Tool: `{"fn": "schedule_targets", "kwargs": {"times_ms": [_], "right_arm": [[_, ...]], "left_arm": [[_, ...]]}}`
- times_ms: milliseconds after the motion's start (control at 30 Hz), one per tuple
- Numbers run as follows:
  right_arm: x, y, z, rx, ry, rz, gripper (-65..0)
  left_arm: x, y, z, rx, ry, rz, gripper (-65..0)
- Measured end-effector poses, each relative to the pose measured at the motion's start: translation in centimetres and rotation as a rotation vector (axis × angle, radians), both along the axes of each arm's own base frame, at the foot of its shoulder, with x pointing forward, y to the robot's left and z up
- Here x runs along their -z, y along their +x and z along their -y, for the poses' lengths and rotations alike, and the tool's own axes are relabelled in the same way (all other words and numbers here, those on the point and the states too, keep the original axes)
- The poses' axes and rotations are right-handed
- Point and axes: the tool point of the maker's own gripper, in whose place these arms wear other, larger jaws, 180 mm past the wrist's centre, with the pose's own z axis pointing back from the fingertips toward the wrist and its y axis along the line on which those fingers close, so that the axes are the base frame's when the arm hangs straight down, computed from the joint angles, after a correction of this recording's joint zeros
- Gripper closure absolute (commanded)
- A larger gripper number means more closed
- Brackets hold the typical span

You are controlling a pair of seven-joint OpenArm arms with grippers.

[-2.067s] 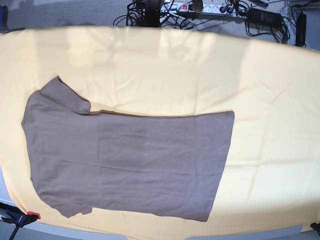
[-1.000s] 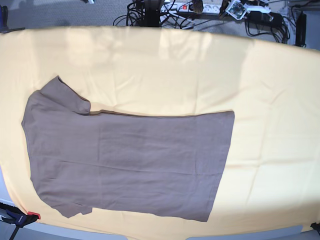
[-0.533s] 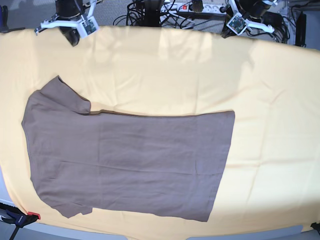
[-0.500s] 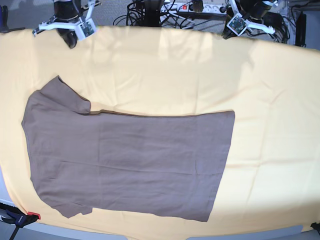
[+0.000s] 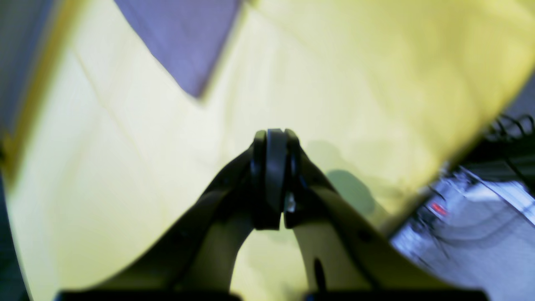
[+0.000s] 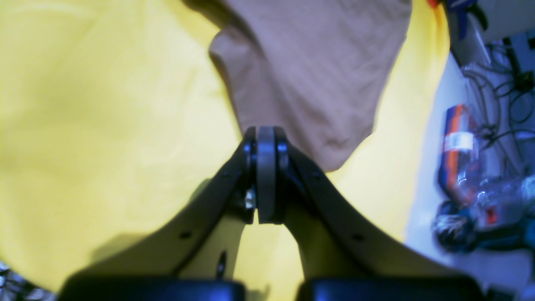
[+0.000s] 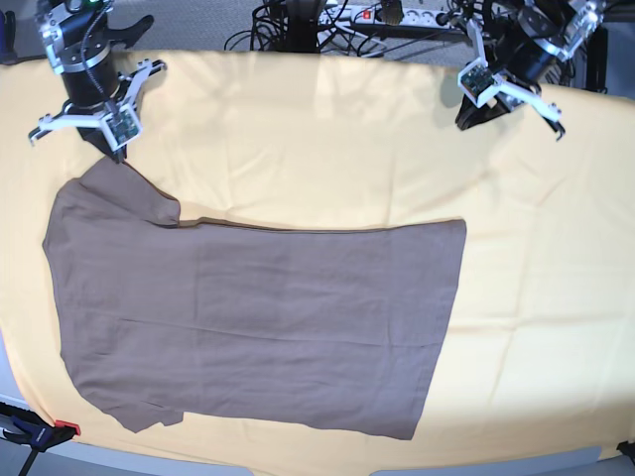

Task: Fold the T-shirt properly
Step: 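Move both grippers down to the shirt's shoulder corners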

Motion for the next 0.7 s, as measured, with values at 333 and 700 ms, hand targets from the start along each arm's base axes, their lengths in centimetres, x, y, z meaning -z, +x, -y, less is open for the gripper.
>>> {"fn": "schedule_targets", "kwargs": {"times_ms": [333, 700], "right_arm": [[1.7, -0.2, 0.1, -0.072, -0.008, -0.069, -6.9], [5.5, 0.2, 1.9, -0.055, -0.020, -0.152, -34.9]], "left_arm": [[1.7, 7.1, -4.8, 0.275, 0.135, 0.072, -33.4], [3.6, 12.8, -5.2, 0.352, 0.197, 0.084, -39.0]]}}
